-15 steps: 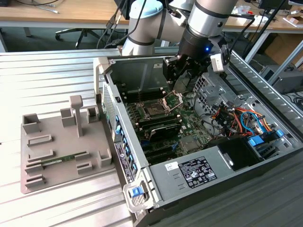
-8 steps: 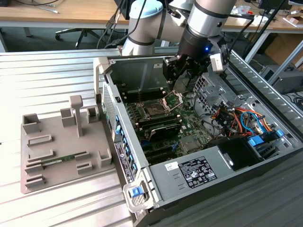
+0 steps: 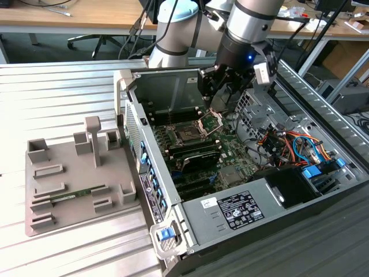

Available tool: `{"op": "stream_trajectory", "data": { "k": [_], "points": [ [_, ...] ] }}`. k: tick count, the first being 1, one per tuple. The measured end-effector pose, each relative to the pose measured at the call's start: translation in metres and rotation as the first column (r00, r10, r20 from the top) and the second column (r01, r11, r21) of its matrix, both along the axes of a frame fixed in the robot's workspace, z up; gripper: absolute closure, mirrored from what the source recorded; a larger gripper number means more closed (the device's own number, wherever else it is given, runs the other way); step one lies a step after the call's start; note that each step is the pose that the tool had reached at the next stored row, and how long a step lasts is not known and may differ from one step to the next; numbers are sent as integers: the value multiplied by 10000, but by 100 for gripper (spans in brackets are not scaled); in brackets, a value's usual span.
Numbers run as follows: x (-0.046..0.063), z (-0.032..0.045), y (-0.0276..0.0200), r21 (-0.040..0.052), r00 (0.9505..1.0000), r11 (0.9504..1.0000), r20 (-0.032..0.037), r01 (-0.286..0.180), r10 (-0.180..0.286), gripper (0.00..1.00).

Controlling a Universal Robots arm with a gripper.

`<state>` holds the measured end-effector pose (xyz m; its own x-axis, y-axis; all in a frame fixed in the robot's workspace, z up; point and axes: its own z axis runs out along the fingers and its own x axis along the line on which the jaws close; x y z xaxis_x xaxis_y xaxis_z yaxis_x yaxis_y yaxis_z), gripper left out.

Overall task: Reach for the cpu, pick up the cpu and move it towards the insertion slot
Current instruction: 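Pick up the cpu and move it towards the insertion slot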

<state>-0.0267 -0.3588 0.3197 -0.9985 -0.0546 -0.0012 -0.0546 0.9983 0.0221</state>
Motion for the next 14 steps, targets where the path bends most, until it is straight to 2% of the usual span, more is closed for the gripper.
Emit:
{"op": "stream_trajectory", "data": {
  "k": [8,14],
  "points": [
    [14,-4,37,-31,10000,10000,0,0,0,45],
    [16,-6,42,-37,10000,10000,0,1,-1,45]
  ]
}}
